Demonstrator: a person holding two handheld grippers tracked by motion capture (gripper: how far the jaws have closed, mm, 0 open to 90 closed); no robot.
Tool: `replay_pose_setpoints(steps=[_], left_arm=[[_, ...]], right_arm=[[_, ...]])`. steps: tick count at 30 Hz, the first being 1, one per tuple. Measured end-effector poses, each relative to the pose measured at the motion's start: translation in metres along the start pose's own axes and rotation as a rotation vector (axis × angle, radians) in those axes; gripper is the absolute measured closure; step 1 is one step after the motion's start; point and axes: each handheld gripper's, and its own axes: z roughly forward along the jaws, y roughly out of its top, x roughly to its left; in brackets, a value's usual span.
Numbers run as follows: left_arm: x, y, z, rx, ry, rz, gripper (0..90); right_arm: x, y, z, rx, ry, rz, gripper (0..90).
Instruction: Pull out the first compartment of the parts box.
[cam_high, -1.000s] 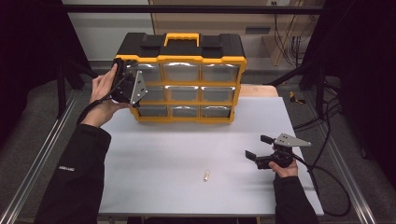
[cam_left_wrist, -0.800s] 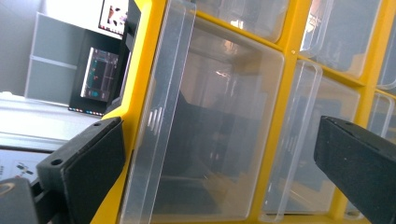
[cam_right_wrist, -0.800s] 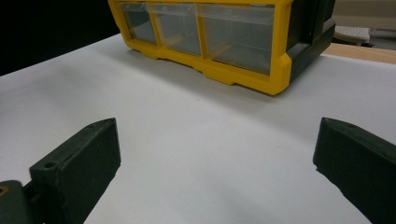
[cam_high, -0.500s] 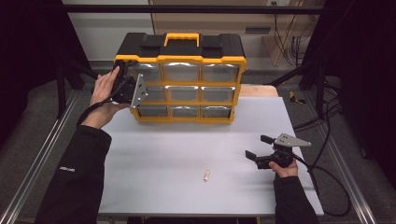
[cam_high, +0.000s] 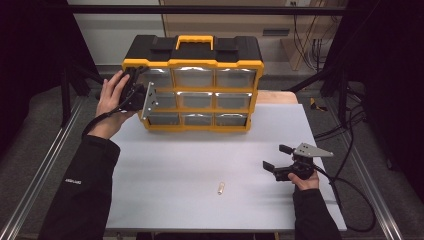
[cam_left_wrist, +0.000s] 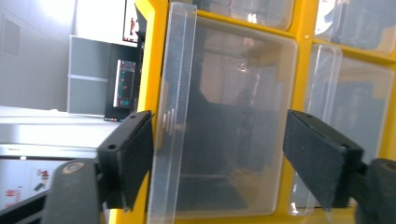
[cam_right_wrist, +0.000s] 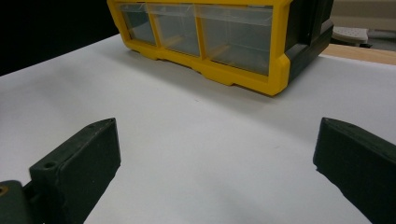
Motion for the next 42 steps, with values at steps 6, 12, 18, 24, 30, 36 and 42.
replay_pose_setpoints(steps=[6, 12, 18, 24, 30, 36, 42], left_arm=[[-0.0008, -0.0001, -0.0007, 0.006, 0.028, 0.037, 33.3], [-0.0009, -0.0003, -0.0016, 0.007, 0.058, 0.060, 42.1], [-0.0010, -0.0006, -0.0022, 0.008, 0.090, 0.075, 50.5], [-0.0013, -0.0013, -0.0024, 0.003, 0.114, 0.095, 56.9], [-0.0024, -0.0001, -0.0019, 0.014, 0.145, 0.117, 64.2], [-0.0028, 0.0011, -0.0017, 0.023, 0.174, 0.137, 71.8], [-0.0046, 0.0010, -0.0013, 0.025, 0.200, 0.146, 76.7]], right_arm=[[-0.0001, 0.0001, -0.0001, -0.001, 0.000, -0.002, 1.4], [-0.0001, 0.0002, -0.0004, -0.004, -0.001, -0.003, 1.4], [-0.0003, 0.0003, -0.0006, -0.005, -0.003, -0.005, 1.3], [-0.0004, 0.0003, -0.0007, -0.006, -0.004, -0.006, 1.3], [-0.0004, 0.0005, -0.0009, -0.007, -0.004, -0.006, 1.3], [-0.0003, 0.0007, -0.0015, -0.008, -0.003, -0.005, 1.3], [-0.0003, 0.0009, -0.0018, -0.009, -0.003, -0.003, 1.3]])
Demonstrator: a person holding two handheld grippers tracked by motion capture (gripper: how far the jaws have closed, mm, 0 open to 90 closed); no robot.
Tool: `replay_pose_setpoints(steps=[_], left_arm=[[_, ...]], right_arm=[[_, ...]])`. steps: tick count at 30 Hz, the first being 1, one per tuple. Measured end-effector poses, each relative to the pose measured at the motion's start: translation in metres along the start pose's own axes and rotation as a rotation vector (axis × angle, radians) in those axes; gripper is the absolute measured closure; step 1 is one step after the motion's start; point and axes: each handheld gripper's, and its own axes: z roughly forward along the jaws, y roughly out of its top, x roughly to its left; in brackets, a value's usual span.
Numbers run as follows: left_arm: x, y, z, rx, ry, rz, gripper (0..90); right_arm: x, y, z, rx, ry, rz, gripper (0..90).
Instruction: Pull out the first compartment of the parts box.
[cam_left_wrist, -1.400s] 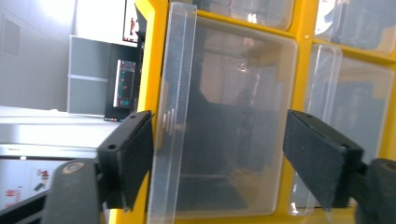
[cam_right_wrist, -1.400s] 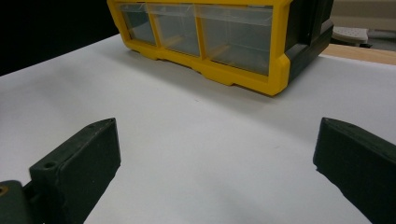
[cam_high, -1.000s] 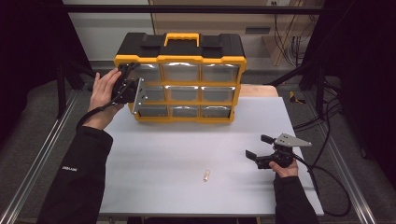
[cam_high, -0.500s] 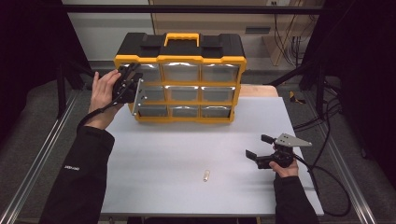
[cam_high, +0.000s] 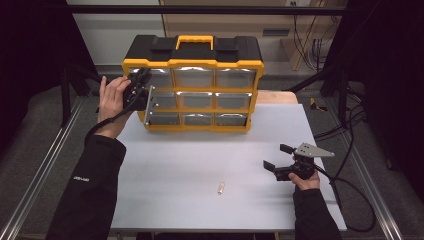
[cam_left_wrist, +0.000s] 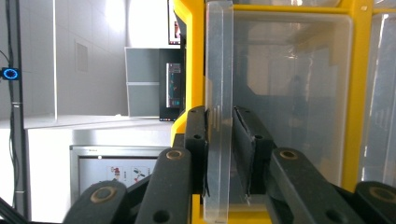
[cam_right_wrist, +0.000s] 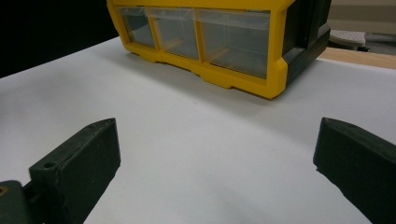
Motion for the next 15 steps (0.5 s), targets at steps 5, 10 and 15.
replay_pose_setpoints(steps=[5, 10, 15], left_arm=[[-0.0006, 0.0007, 0.0001, 0.006, 0.005, 0.010, 77.9], [-0.0009, 0.0006, -0.0001, 0.006, 0.008, 0.013, 78.4], [-0.0009, 0.0000, -0.0004, 0.000, 0.011, 0.017, 78.7]], right_arm=[[-0.0002, 0.0001, -0.0001, -0.003, 0.000, -0.003, 1.3], [-0.0002, 0.0001, -0.0003, -0.006, 0.001, -0.004, 1.2], [-0.0001, 0.0000, -0.0001, -0.004, 0.001, -0.004, 1.2]])
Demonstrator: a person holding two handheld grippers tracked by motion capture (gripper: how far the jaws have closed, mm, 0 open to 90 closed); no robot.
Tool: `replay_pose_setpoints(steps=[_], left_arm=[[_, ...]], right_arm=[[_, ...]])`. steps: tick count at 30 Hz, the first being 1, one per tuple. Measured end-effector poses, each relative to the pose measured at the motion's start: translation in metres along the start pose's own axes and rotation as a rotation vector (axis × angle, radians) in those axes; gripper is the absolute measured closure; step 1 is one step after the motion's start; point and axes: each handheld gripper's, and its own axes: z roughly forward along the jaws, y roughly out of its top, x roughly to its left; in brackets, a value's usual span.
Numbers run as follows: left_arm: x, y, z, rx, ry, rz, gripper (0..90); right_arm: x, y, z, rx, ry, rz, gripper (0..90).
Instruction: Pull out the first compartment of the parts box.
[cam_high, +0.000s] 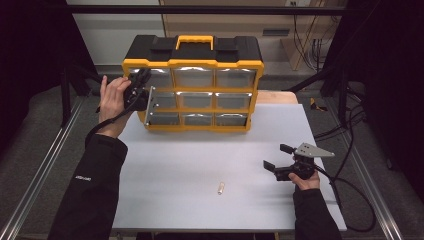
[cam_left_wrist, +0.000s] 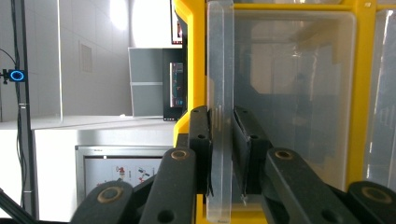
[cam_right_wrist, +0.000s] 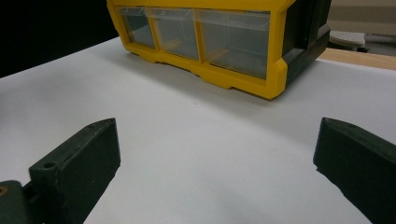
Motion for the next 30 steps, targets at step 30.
replay_pose_setpoints(steps=[30], left_arm=[[-0.002, 0.004, -0.019, -0.022, 0.009, 0.015, 78.9]], right_arm=[[0.000, 0.000, -0.001, -0.002, 0.005, 0.001, 1.1]])
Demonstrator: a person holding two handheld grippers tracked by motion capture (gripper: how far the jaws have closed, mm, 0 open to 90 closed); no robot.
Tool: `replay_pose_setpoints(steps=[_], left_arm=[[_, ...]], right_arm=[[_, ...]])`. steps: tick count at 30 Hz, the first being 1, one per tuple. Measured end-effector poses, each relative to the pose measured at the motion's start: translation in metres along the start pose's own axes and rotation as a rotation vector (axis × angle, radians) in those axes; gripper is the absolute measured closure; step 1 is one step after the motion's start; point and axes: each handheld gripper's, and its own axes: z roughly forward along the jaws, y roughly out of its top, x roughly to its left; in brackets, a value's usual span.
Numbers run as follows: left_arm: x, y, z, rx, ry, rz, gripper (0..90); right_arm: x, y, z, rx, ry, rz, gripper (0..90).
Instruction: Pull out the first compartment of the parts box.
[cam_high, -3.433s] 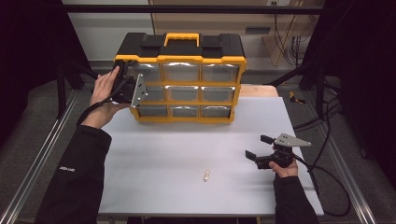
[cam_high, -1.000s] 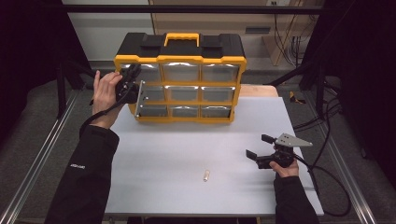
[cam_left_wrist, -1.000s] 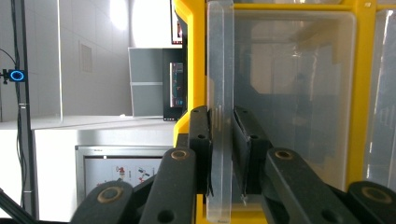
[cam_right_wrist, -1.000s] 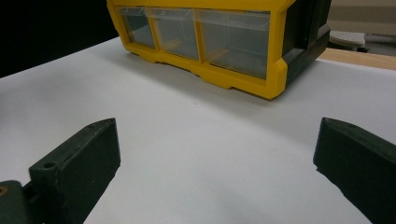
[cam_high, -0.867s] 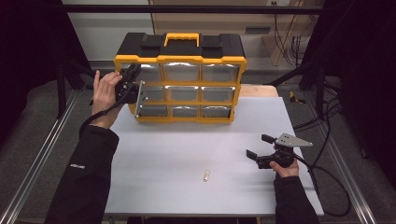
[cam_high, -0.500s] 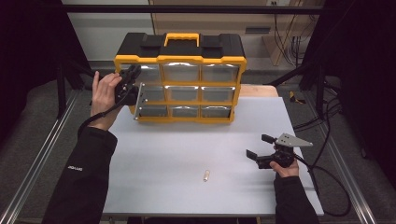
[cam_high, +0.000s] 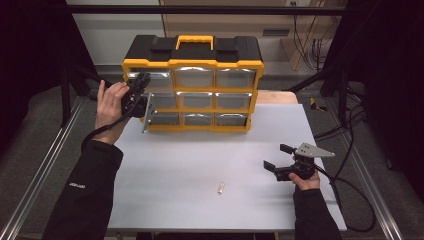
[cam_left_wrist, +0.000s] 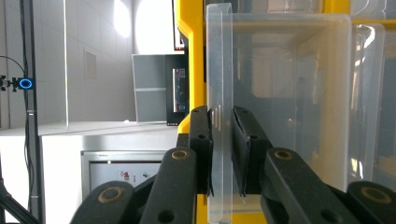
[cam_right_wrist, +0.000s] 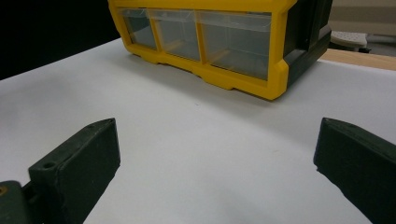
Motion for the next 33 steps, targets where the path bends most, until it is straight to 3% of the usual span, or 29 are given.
replay_pose_setpoints(steps=[33], left_arm=[[-0.003, 0.003, -0.021, -0.014, 0.019, -0.002, 79.0]], right_arm=[[0.000, 0.000, 0.000, -0.002, -0.001, -0.002, 1.1]])
